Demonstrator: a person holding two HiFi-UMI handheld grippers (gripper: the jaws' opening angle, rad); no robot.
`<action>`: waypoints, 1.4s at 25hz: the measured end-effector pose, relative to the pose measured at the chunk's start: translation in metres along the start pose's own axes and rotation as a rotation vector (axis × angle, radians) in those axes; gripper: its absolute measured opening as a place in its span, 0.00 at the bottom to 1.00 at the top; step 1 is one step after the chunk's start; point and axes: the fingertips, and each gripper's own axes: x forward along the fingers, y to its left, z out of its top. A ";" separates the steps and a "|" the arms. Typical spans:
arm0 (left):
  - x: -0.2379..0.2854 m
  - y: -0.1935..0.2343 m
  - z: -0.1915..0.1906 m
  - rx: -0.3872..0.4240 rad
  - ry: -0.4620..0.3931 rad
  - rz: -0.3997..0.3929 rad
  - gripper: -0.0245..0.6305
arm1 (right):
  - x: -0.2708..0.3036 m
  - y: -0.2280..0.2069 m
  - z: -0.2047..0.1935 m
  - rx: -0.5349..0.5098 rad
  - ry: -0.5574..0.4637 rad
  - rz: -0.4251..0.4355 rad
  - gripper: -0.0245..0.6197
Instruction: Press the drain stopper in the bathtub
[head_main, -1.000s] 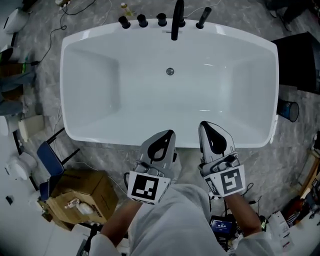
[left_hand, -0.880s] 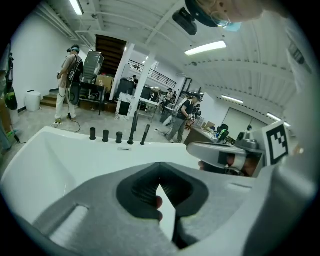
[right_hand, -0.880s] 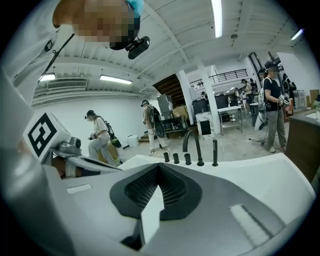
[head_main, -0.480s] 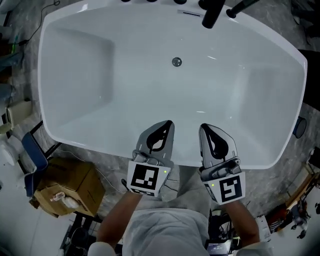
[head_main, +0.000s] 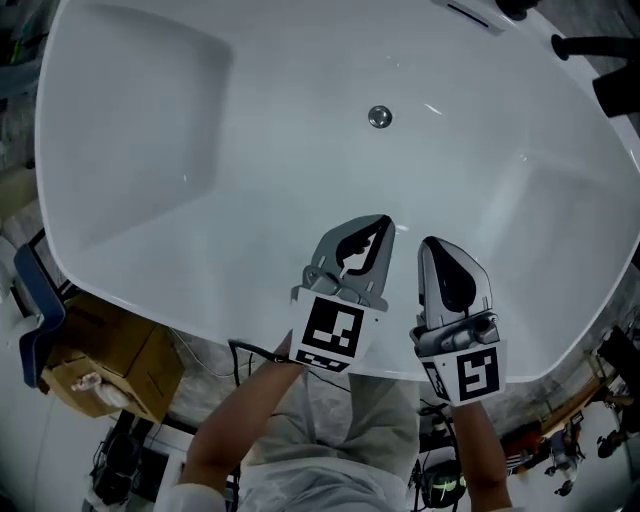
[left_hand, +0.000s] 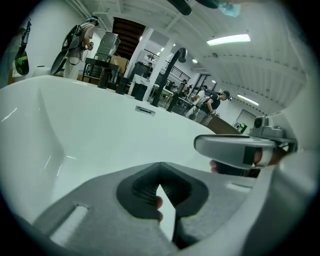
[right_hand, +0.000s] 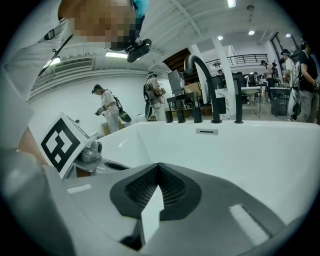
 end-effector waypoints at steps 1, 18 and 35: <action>0.008 0.006 -0.003 -0.001 -0.003 -0.001 0.04 | 0.007 -0.003 -0.007 0.006 0.004 -0.007 0.04; 0.159 0.101 -0.083 -0.001 -0.035 0.054 0.04 | 0.095 -0.059 -0.114 0.048 0.009 -0.122 0.04; 0.301 0.168 -0.173 0.051 0.069 0.106 0.04 | 0.137 -0.086 -0.179 0.078 0.018 -0.071 0.04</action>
